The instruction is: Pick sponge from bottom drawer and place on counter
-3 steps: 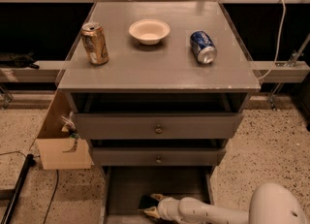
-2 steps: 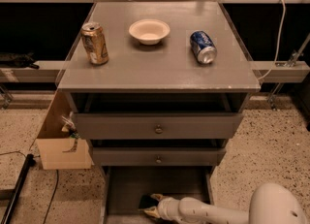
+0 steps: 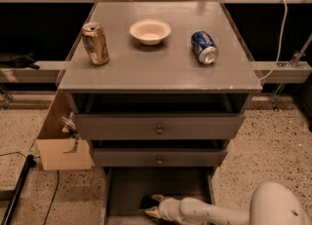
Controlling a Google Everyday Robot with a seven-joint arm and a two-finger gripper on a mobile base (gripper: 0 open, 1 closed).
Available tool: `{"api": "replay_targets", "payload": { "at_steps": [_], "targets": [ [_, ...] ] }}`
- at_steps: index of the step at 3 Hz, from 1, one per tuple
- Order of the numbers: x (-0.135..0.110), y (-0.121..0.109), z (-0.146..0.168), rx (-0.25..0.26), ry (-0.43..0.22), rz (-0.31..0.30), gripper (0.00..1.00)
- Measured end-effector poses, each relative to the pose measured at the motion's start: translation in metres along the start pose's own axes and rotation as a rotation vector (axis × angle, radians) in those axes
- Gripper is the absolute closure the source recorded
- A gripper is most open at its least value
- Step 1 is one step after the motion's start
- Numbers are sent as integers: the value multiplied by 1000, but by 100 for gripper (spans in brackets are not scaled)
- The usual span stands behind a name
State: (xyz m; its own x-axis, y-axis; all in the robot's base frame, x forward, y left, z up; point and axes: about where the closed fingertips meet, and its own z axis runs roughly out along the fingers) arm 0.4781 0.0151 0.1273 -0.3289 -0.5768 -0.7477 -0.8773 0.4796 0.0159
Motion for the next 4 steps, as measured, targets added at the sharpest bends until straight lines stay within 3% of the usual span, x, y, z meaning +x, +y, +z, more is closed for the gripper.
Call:
{"api": "replay_targets", "payload": {
  "at_steps": [1, 2, 4],
  "targets": [
    [-10, -10, -23, 33, -25, 22, 100],
    [-29, -33, -87, 137, -68, 10, 100],
    [-46, -44, -191, 283, -134, -31, 100]
  ]
}}
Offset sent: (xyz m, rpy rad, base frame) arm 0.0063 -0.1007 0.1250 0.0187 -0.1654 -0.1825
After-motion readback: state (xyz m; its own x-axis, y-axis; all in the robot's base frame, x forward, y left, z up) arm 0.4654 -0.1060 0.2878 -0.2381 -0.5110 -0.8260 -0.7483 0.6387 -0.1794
